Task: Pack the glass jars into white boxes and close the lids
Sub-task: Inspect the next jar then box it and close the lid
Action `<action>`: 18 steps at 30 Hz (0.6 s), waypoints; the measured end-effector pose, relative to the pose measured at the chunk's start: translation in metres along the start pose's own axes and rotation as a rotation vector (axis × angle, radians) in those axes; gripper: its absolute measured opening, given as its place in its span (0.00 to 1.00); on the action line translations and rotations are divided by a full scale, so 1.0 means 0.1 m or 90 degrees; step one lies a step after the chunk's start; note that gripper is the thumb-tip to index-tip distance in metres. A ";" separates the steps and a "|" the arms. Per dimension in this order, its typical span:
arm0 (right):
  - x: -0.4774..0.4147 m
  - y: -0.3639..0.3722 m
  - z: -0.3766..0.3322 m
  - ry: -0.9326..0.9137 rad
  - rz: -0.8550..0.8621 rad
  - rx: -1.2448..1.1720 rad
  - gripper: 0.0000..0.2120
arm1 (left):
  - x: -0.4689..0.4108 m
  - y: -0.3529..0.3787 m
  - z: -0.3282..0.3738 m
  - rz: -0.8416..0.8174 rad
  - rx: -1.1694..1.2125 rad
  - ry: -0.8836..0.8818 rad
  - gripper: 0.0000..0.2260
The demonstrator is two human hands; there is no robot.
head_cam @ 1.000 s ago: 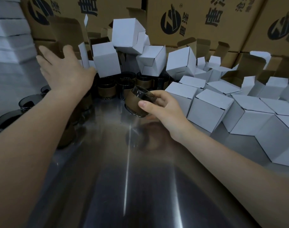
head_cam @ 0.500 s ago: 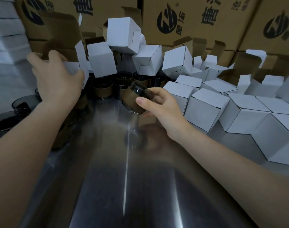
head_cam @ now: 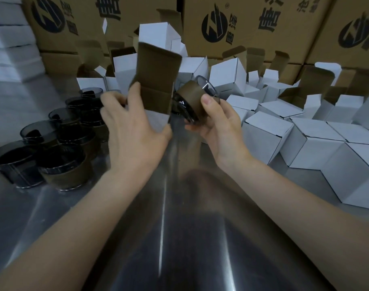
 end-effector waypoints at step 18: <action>0.14 0.18 -0.25 -0.215 -0.030 0.329 0.20 | 0.24 0.21 0.09 -0.092 0.107 0.041 0.40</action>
Point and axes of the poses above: each hand's wrist, its own x-axis away from the middle knuckle, its own y-axis out of the palm, z = x × y, the point moved 5 cm from there along -x, towards the middle knuckle, and after that the axes turned 2 degrees about x, right-handed, at the moved point
